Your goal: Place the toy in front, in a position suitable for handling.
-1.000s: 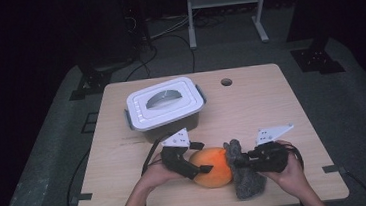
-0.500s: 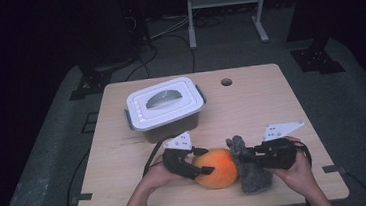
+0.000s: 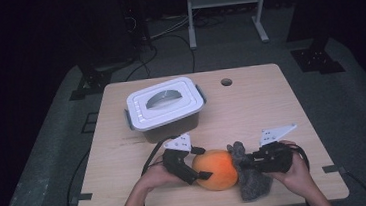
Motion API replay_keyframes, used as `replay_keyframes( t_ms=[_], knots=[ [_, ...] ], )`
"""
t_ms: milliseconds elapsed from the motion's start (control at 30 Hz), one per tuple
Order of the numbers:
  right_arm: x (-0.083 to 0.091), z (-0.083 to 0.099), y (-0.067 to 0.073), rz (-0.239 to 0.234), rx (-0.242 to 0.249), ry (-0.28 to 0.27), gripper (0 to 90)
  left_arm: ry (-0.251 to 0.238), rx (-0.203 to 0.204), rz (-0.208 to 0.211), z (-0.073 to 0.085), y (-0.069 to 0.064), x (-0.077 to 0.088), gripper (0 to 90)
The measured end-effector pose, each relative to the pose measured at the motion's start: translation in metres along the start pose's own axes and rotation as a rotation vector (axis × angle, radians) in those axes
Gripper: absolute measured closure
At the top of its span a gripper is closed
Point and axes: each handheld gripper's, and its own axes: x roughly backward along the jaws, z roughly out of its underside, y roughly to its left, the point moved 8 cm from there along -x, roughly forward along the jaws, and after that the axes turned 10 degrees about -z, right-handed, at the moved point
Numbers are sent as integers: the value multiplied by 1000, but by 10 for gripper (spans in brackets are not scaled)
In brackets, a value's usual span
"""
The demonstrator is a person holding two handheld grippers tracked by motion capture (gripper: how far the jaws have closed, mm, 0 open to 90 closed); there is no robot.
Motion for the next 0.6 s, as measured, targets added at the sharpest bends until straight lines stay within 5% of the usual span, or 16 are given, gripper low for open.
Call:
replay_keyframes(
  t_ms=[133, 300, 600],
  knots=[
    [-2, 7, -4, 3, -10, 29, 720, 10, 20, 0, 4, 4, 0, 120],
    [0, 10, -7, 5, -26, 51, 720, 12, -10, -29, 2, 3, 3, 294],
    [18, -14, 4, 57, 33, -43, 732, 43, -53, -78, -8, -2, 6, 373]
  ],
)
